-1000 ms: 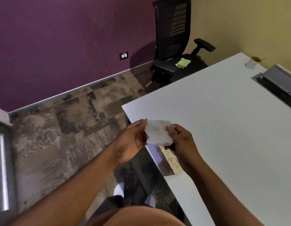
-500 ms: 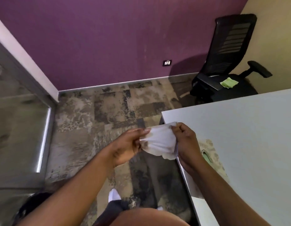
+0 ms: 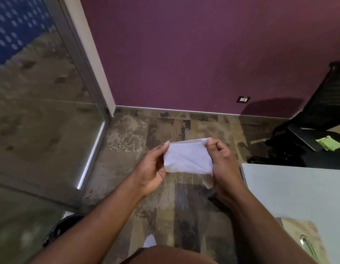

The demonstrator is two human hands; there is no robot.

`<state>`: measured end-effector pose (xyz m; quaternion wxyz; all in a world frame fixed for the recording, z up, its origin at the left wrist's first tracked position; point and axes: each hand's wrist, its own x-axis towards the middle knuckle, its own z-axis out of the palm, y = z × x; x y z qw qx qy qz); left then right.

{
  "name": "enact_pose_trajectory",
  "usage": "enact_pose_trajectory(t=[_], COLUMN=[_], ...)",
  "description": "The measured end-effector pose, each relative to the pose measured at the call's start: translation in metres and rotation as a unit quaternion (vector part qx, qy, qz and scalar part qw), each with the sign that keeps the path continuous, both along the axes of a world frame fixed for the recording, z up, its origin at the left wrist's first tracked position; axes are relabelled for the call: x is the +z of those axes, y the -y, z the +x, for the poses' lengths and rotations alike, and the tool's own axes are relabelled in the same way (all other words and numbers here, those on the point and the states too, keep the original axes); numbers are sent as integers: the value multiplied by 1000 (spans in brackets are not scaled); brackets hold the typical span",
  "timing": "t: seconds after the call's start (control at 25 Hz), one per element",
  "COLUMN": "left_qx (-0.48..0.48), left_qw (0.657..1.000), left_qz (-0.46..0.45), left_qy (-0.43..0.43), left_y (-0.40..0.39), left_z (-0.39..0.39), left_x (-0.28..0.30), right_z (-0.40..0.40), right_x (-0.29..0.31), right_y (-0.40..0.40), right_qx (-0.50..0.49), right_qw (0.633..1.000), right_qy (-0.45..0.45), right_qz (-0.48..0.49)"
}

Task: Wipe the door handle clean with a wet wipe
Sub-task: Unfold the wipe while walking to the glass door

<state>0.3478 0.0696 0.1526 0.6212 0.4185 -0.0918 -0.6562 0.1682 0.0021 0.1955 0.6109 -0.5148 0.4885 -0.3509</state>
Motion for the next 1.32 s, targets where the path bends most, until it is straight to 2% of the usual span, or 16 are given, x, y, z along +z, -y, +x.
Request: enact_pose_trajectory(t=[0.12,0.24,0.32,0.4,0.52,0.68,0.72,0.84,0.96,1.08,1.2,1.32], left_qx=[0,-64,-125,-129,-1,160,165,117,97,221,394,464], left_qw=[999,995,988,986,994,982,979,969,968,954,915,882], left_qz=[-34,-69,-39,-14,-1,-29,-19,54,71,70,50,57], left_qy=[-38,33,82,104,111,99,114,213,223,190,72,53], left_y=[-9,-15,-17,-16,-9,3,4,-3,-20,-29,-33,-38], left_z=[40,71,91,109,133,161,166,181,188,193,199,210], left_x=[4,5,0,-4,-4,4,8,14,20,20,14,8], right_z=[37,67,82,98,129,181,194,228,259,288,317,354], right_x=[0,1,2,3,7,10,10,13,20,23,24,21], right_y=[6,19,34,53,85,122,130,150,164,166,161,152], right_qx=[44,69,78,119,251,451,467,455,473,501,538,573], right_qw=[999,998,997,993,966,891,883,890,880,863,832,800], right_qy=[-8,11,15,19,39,-44,-45,4,27,50,77,90], right_qz=[-8,-8,-10,-9,39,26,17,41,37,53,114,156])
